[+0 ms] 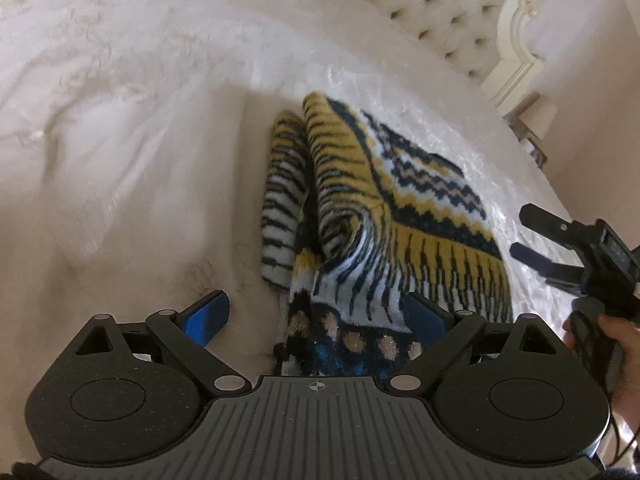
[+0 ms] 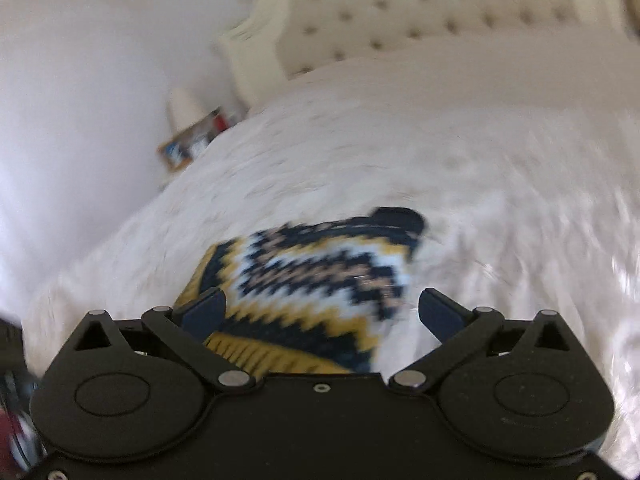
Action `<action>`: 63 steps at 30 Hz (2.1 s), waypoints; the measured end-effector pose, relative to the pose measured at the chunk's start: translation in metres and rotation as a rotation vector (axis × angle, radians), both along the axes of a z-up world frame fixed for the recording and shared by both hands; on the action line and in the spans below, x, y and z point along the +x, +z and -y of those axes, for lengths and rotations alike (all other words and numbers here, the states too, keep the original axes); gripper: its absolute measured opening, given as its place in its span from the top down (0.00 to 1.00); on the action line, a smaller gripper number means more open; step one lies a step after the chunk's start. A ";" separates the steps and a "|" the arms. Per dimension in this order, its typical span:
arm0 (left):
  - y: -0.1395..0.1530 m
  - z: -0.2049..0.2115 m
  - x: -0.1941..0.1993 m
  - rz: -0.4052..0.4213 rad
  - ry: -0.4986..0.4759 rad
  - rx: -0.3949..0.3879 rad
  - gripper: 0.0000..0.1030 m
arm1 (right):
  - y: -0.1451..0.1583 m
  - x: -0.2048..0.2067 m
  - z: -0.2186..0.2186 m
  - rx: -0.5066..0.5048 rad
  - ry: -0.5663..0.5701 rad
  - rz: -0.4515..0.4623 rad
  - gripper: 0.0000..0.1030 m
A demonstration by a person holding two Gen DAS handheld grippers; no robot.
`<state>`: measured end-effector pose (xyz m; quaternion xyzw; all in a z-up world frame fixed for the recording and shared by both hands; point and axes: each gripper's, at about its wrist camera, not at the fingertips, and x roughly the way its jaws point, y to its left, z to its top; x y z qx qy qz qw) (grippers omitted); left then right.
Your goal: Fold small clothes
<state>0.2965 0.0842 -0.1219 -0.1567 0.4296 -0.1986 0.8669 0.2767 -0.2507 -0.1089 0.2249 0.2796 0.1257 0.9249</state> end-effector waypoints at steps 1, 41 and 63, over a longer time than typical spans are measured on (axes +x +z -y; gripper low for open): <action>-0.002 0.001 0.002 -0.012 0.002 0.000 0.08 | -0.006 0.004 0.006 0.030 -0.007 -0.020 0.00; -0.030 0.066 -0.208 -0.333 -0.296 -0.149 0.61 | -0.022 -0.161 0.021 0.240 0.223 -0.478 0.46; 0.044 0.050 -0.210 0.026 -0.041 0.005 0.31 | 0.013 -0.262 0.018 0.076 0.036 -0.189 0.32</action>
